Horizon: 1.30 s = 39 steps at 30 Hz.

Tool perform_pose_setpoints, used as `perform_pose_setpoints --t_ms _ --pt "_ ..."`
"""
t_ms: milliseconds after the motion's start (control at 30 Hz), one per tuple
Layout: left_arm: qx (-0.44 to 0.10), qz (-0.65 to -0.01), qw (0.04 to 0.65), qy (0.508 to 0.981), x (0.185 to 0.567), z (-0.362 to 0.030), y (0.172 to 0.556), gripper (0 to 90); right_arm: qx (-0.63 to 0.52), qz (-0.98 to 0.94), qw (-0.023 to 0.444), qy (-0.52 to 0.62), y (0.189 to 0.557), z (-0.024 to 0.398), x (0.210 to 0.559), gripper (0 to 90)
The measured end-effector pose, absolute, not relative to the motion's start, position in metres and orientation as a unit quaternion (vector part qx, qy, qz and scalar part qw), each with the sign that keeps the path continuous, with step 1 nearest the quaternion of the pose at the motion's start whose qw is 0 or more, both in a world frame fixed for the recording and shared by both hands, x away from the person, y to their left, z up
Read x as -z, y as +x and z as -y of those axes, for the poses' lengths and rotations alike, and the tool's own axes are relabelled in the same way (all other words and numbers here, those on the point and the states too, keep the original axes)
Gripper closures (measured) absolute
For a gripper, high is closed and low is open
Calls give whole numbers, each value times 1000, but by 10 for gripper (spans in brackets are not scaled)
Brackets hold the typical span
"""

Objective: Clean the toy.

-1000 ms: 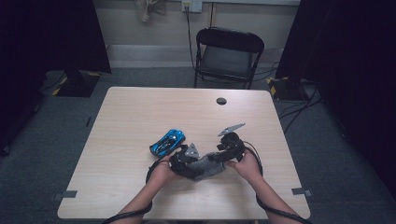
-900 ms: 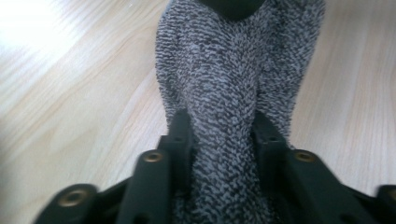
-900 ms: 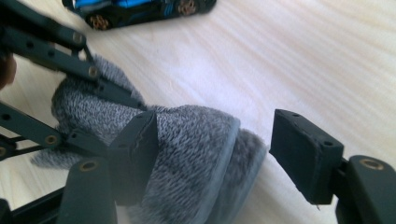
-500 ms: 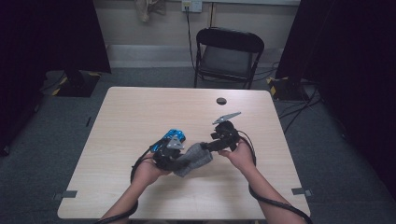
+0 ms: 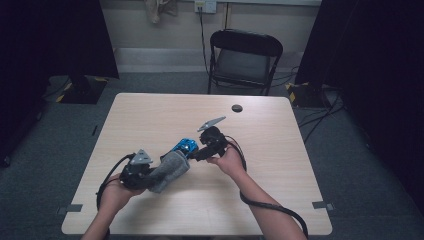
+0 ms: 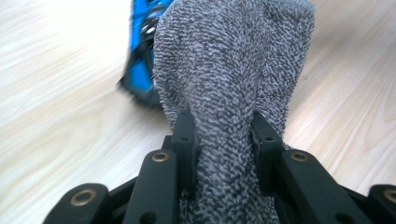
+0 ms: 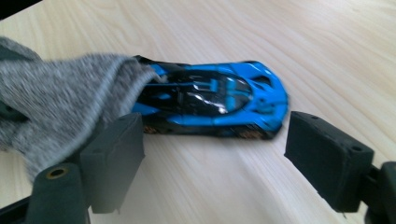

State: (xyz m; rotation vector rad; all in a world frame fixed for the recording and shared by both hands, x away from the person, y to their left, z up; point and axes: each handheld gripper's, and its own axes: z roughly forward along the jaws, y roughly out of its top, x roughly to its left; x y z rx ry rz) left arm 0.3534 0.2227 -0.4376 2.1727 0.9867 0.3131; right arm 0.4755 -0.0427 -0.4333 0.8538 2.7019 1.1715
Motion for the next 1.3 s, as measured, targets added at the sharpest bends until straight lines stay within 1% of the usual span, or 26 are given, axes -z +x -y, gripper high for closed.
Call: perform_pose_setpoints --t_ms 133,200,333,433,567,600,700,800,900,967,1033,1167,1300 --pt "-134 -414 359 826 440 -245 345 689 -392 -883 31 255 479 26 444 189" --pt "-140 -425 362 818 441 -255 343 688 -392 -886 37 245 480 17 448 184" --pt "-150 -449 365 802 440 -270 340 686 -395 -887 37 234 482 3 456 174" --pt "-154 -458 359 799 442 -277 339 685 -390 -892 32 224 483 -5 462 175" --pt "-155 -464 350 799 449 -278 340 684 -382 -896 40 221 484 -11 469 166" --pt "-157 -467 350 797 451 -278 340 682 -381 -896 52 221 484 -11 470 164" --pt "-156 -470 348 796 453 -278 342 681 -376 -900 65 211 485 -12 474 142" --pt "-156 -469 339 801 456 -276 343 680 -374 -902 76 202 486 -11 476 142" --pt "-149 -473 336 801 458 -275 345 679 -369 -904 78 203 488 -12 476 142" --pt "-149 -474 335 801 459 -274 346 678 -368 -904 79 201 490 -13 477 108" --pt "-148 -471 332 803 459 -274 347 677 -367 -904 74 207 493 -14 479 54" --pt "-151 -474 331 802 461 -274 348 671 -369 -903 71 210 495 -13 481 43" --pt "-150 -477 320 805 464 -275 349 669 -394 -892 73 209 492 -10 485 43"
